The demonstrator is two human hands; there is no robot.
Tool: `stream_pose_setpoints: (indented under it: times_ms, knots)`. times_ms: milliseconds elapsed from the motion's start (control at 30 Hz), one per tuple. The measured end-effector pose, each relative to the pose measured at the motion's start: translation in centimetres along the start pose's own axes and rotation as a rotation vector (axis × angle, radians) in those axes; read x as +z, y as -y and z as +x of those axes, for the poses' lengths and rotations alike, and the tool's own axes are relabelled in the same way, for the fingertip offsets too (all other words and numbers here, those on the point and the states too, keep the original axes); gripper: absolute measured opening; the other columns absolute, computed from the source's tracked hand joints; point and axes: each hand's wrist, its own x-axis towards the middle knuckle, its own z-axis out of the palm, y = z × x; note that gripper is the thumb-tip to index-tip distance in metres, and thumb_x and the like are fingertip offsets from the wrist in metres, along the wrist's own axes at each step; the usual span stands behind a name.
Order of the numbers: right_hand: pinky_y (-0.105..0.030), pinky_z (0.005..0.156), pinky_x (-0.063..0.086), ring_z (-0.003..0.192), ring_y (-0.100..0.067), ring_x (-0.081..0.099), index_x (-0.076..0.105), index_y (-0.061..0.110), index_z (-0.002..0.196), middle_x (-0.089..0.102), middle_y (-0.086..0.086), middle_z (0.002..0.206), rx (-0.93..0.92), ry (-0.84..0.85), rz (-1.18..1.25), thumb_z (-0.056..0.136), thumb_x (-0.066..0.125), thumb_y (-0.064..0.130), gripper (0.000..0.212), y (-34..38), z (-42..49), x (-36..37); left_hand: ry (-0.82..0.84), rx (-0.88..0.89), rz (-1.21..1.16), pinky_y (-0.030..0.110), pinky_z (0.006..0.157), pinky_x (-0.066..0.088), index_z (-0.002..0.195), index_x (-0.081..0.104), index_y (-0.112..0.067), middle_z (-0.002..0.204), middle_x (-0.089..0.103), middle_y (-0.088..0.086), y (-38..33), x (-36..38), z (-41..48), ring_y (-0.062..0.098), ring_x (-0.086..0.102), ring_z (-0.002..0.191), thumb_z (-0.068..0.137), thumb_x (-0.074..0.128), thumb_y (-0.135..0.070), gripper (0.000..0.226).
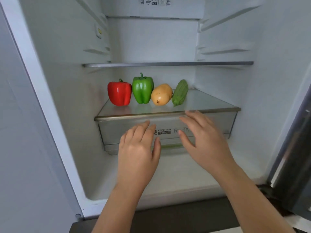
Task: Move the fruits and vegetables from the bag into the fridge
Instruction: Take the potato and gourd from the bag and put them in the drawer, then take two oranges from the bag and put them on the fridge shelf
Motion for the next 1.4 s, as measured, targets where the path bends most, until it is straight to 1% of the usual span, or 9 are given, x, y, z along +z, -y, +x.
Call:
stream_pose_setpoints:
  times_ms: [133,333,400,500,633,700,800,1067,1400]
  knots:
    - [-0.046,0.088,0.048,0.107,-0.031,0.058,0.063,0.006,0.110,0.063,-0.013,0.114,0.068,-0.021,-0.031,0.084,0.044,0.030,0.040,2.4,-4.2,-0.4,0.029,0.033,-0.037,0.036,0.079,0.043,0.106,0.066,-0.006,0.110,0.067,0.010,-0.8,-1.3,-3.4,0.027,0.061,0.097,0.084,0.047,-0.024,0.035]
    - [-0.055,0.094,0.041,0.115,-0.033,0.054,0.061,0.010,0.114,0.060,-0.013,0.122,0.235,0.109,-0.172,0.085,0.039,0.036,0.045,4.9,-12.1,-2.3,0.155,0.145,-0.130,0.039,0.086,0.044,0.106,0.067,-0.006,0.112,0.066,0.011,-3.2,-2.7,-9.1,0.029,0.061,0.101,0.084,0.049,-0.021,0.032]
    - [-0.053,0.096,0.038,0.118,-0.032,0.052,0.061,0.011,0.115,0.059,-0.012,0.124,0.313,0.148,-0.236,0.085,0.039,0.036,0.045,4.9,-14.6,-4.1,0.203,0.155,-0.183,0.038,0.087,0.042,0.105,0.067,-0.006,0.112,0.066,0.011,-4.6,-2.6,-10.7,0.030,0.061,0.102,0.084,0.049,-0.020,0.031]
    - [-0.053,0.096,0.039,0.117,-0.032,0.052,0.061,0.011,0.114,0.060,-0.011,0.123,0.435,0.165,-0.304,0.086,0.039,0.037,0.045,4.6,-18.1,-7.2,0.263,0.207,-0.308,0.039,0.084,0.048,0.105,0.067,-0.007,0.110,0.067,0.010,-7.6,-2.7,-12.6,0.028,0.062,0.100,0.084,0.050,-0.020,0.031]
    - [-0.043,0.097,0.033,0.114,-0.031,0.055,0.062,0.012,0.112,0.061,-0.010,0.120,0.567,0.164,-0.439,0.086,0.038,0.038,0.044,4.4,-22.7,-11.4,0.303,0.320,-0.465,0.037,0.086,0.046,0.107,0.067,-0.007,0.111,0.067,0.010,-12.3,-2.7,-14.5,0.026,0.062,0.101,0.086,0.049,-0.019,0.031]
    - [-0.047,0.098,0.035,0.115,-0.032,0.054,0.062,0.013,0.112,0.061,-0.010,0.121,0.652,0.159,-0.475,0.085,0.036,0.039,0.046,4.2,-25.0,-13.7,0.319,0.369,-0.540,0.034,0.087,0.044,0.107,0.067,-0.006,0.110,0.067,0.010,-14.8,-2.9,-15.2,0.026,0.062,0.101,0.087,0.048,-0.019,0.031]
    - [-0.054,0.094,0.043,0.114,-0.033,0.054,0.063,0.011,0.112,0.062,-0.011,0.120,0.744,0.110,-0.542,0.085,0.038,0.038,0.045,4.0,-28.4,-17.4,0.360,0.435,-0.674,0.036,0.085,0.047,0.108,0.067,-0.006,0.109,0.067,0.010,-19.4,-3.5,-16.3,0.025,0.062,0.100,0.087,0.046,-0.018,0.031]
    - [-0.058,0.088,0.044,0.113,-0.035,0.056,0.062,0.009,0.112,0.063,-0.012,0.116,0.961,-0.028,-0.762,0.084,0.040,0.035,0.044,3.8,-37.8,-29.3,0.505,0.623,-0.957,0.039,0.085,0.050,0.110,0.066,-0.008,0.110,0.066,0.007,-34.3,-6.7,-20.8,0.025,0.060,0.103,0.087,0.044,-0.020,0.034]
    - [-0.057,0.087,0.045,0.110,-0.036,0.057,0.063,0.007,0.110,0.063,-0.014,0.115,1.159,-0.116,-0.975,0.082,0.048,0.031,0.040,1.8,-51.5,-47.1,0.590,0.826,-1.201,0.039,0.082,0.050,0.106,0.065,-0.008,0.105,0.066,0.008,-55.5,-12.7,-29.2,0.026,0.061,0.098,0.083,0.050,-0.015,0.028]
